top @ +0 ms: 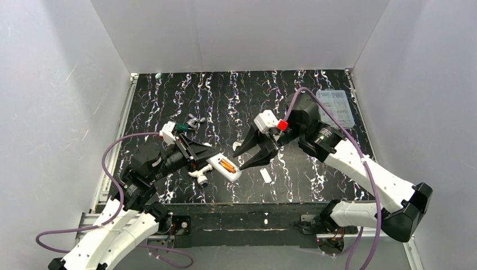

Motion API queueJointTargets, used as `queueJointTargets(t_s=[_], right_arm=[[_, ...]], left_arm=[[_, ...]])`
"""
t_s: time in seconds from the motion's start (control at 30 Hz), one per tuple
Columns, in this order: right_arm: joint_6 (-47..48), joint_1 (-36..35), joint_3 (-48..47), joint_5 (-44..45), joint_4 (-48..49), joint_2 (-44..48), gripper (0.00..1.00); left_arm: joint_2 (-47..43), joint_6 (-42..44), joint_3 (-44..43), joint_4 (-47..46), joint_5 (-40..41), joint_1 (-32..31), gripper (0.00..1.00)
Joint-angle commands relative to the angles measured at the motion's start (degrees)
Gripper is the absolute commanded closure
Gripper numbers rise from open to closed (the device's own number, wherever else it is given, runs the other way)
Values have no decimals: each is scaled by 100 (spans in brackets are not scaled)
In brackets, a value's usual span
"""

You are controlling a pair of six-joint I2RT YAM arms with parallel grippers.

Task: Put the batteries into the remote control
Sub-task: Load the battery into the remote control.

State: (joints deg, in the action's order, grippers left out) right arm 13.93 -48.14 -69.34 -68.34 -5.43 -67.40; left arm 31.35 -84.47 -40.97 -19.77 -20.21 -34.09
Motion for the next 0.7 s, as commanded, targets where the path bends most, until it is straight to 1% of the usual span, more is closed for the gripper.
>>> queueJointTargets(t_s=[0.0,0.1,0.67], right_arm=[[82,-29,-206,-158,244,-195,54],[74,-39,-230,-205,229,-258,57],[276,-142,-315,-261,-227,-378,57]], left_arm=[[-74,8,-77,-267,-171,16,100],[-95,9,-71,-256,-159,20,100],[-119,18,-84,-234,-141,16,100]])
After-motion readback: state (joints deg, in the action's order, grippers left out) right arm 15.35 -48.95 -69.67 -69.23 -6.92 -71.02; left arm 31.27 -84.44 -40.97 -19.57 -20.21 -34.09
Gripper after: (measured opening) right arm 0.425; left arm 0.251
